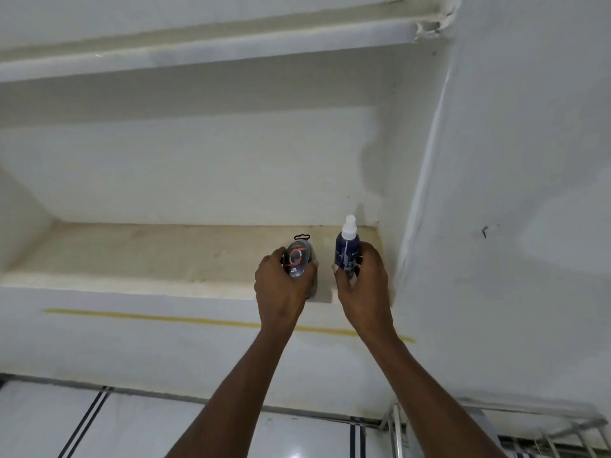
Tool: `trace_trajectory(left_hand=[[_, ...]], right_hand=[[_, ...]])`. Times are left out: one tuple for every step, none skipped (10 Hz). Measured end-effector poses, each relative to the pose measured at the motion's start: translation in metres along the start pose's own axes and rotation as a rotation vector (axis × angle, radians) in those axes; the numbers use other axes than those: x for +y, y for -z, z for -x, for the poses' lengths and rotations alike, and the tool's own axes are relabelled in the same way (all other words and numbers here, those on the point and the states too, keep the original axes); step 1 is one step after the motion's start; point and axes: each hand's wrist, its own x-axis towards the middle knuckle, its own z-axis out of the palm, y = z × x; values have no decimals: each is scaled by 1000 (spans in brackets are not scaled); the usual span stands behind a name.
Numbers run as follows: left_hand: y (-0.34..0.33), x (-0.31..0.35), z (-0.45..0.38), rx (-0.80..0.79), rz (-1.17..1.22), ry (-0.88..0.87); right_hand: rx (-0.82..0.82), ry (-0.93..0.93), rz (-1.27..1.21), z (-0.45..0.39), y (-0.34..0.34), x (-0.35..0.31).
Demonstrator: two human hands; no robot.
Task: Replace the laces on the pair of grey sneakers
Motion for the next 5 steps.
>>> trace_trajectory(left_hand=[[-19, -2, -9, -19, 4, 8], [-27, -5, -13, -16, -31, -15], [-35, -8, -19, -28, -30, -10], [-34, -8, -19, -41, -48, -5], [-36, -5, -27, -68, -47, 18]], right_hand=[[-12, -4, 61, -14, -2, 14], [2, -6, 80, -16, -8, 23], [14, -2, 91, -22, -10, 27], [3, -14, 102, -21, -11, 26], [19, -77, 115, -26, -12, 29]])
